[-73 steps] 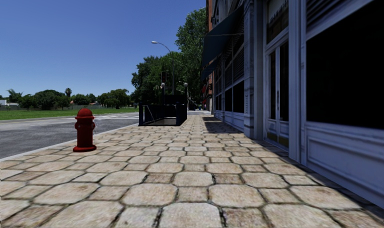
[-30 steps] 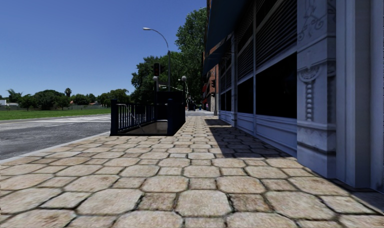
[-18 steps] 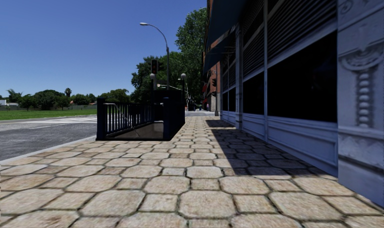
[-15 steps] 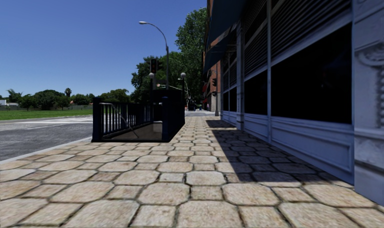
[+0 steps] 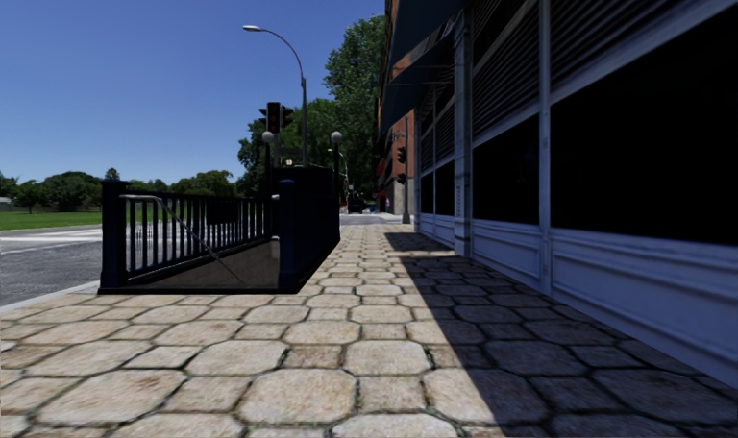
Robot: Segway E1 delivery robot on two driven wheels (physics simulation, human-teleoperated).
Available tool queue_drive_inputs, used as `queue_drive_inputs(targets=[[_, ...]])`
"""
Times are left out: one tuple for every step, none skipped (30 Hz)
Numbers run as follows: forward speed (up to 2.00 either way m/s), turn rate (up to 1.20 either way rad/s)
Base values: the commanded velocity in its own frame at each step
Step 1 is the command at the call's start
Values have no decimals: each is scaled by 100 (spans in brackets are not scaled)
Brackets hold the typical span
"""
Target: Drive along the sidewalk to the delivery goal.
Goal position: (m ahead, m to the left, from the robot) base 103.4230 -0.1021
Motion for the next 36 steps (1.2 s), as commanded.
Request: queue_drive_inputs(targets=[[200, -27], [200, -21], [200, -21], [200, -13], [200, -3], [200, 0], [200, 0], [200, 0], [200, 0], [200, 0], [200, 0], [200, -13], [200, -25], [200, -34], [200, -34], [200, -37], [200, -38], [200, -38], [200, -38], [200, -38], [200, -38], [200, -38], [200, -38], [200, -32], [200, -29], [200, -25], [200, -25], [200, -19], [200, -18], [200, -18], [200, -18], [200, -21], [200, -22], [200, -22], [200, -22], [200, -19]])
